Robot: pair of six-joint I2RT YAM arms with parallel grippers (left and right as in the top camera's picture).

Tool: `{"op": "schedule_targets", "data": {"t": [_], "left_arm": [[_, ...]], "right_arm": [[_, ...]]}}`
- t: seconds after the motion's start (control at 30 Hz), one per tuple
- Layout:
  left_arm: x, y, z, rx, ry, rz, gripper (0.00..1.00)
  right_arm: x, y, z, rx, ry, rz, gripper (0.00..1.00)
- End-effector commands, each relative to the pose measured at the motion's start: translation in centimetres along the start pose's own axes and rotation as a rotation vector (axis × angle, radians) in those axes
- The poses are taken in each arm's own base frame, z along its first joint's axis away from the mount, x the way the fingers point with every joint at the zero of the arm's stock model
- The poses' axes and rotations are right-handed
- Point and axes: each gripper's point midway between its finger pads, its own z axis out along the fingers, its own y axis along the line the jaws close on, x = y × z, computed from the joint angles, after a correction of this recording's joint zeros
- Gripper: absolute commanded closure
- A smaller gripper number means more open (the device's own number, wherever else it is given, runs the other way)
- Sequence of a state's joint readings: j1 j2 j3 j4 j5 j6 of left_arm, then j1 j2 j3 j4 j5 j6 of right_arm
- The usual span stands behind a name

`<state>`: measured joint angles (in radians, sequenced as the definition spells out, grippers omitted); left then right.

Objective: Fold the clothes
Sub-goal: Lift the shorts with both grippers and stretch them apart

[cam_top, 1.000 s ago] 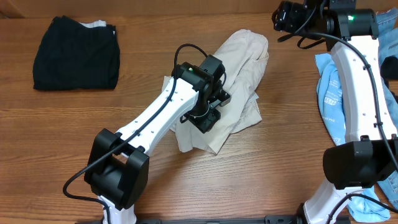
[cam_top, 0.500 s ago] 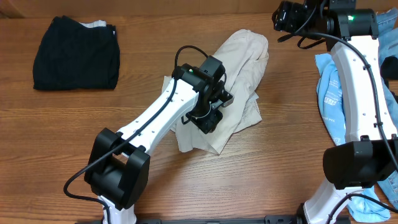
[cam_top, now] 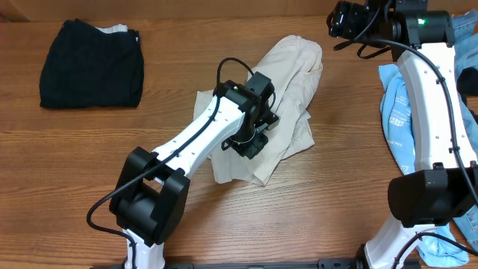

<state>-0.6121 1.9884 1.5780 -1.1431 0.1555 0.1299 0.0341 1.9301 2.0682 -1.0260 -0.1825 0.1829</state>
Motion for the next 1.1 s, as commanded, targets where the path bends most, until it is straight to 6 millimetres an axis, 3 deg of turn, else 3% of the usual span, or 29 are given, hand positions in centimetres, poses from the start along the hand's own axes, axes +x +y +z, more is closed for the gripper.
{"op": "schedule_targets", "data": {"t": [0.0, 0.13, 0.23, 0.33, 0.4, 0.53, 0.7, 0.9, 0.97, 1.07], "left_arm": [[-0.6, 0.8, -3.6, -0.056, -0.029, -0.071, 0.96], [-1.0, 3.4, -11.7, -0.26, -0.136, -0.147, 0.96], [-0.9, 5.1, -20.6, -0.446, -0.304, -0.192, 0.96], [-0.1, 6.4, -25.2, -0.568, -0.384, -0.227, 0.96], [0.6, 7.6, -26.9, -0.647, -0.397, -0.252, 0.96], [1.4, 9.4, -28.6, -0.765, -0.397, -0.293, 0.96], [1.4, 9.4, -28.5, -0.758, -0.406, -0.312, 0.96], [1.4, 9.3, -28.4, -0.743, -0.418, -0.341, 0.96], [1.5, 9.3, -28.4, -0.742, -0.414, -0.341, 0.96], [1.6, 9.3, -28.3, -0.741, -0.409, -0.342, 0.96]], "right_arm": [[-0.9, 0.2, -0.7, -0.001, -0.03, -0.012, 0.19], [-0.7, 0.1, -0.7, 0.002, -0.019, 0.024, 0.2], [-0.1, -0.1, -0.7, 0.008, 0.003, 0.037, 0.19], [0.4, -0.2, -0.7, 0.014, 0.023, 0.033, 0.19], [0.6, -0.3, -0.3, 0.014, 0.035, 0.036, 0.19], [1.5, -0.2, 2.0, -0.023, 0.086, 0.047, 0.19], [1.8, -0.4, 7.4, -0.077, 0.105, 0.05, 0.19], [0.1, -1.0, 12.9, -0.12, 0.016, 0.027, 0.19], [0.4, -1.1, 15.0, -0.172, 0.019, 0.034, 0.19], [0.6, -2.4, 16.7, -0.178, 0.022, 0.081, 0.19]]}}
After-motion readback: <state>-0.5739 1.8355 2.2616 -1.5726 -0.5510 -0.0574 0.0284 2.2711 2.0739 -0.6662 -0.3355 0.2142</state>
